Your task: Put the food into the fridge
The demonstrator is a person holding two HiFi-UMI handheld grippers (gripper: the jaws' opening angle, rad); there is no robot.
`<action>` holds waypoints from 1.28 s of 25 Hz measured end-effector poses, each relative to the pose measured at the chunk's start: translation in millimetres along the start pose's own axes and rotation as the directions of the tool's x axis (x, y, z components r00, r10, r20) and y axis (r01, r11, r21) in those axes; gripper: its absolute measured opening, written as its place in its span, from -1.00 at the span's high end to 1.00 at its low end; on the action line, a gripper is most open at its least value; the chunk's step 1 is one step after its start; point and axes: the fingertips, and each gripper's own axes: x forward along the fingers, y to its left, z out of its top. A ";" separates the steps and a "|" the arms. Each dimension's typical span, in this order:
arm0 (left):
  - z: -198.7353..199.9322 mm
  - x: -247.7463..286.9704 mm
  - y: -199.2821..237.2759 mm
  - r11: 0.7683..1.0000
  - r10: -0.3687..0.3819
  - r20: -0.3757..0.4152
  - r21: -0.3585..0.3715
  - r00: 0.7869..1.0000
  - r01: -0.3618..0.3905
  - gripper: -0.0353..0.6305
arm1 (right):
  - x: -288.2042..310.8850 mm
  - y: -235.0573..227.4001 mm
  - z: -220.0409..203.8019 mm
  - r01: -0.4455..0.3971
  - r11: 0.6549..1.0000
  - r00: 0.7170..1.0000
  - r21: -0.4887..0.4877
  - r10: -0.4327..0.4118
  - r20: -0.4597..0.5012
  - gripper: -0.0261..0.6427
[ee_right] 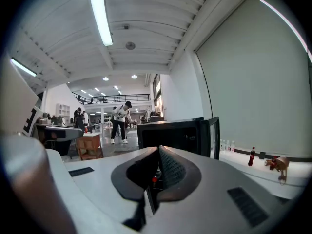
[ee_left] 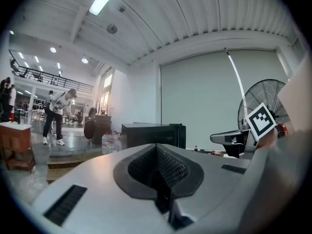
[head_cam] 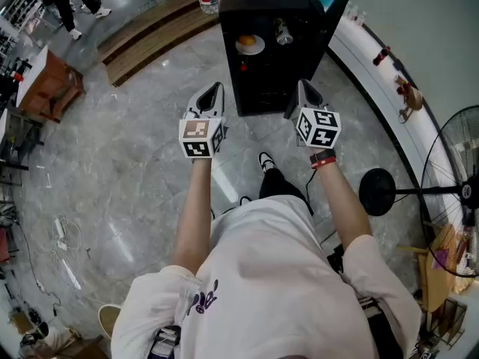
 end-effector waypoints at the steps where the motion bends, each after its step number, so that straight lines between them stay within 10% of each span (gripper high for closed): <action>1: 0.1 0.2 -1.0 1.000 0.002 0.002 0.001 1.000 -0.002 0.84 | -0.9 -0.9 -0.1 0.002 1.000 1.000 0.004 -0.002 0.002 0.91; 32: -1.0 -4.0 -5.0 1.000 0.024 0.021 -0.020 0.999 -0.023 0.84 | -13.6 1.1 -1.2 0.008 1.000 1.000 0.001 -0.008 -0.006 0.89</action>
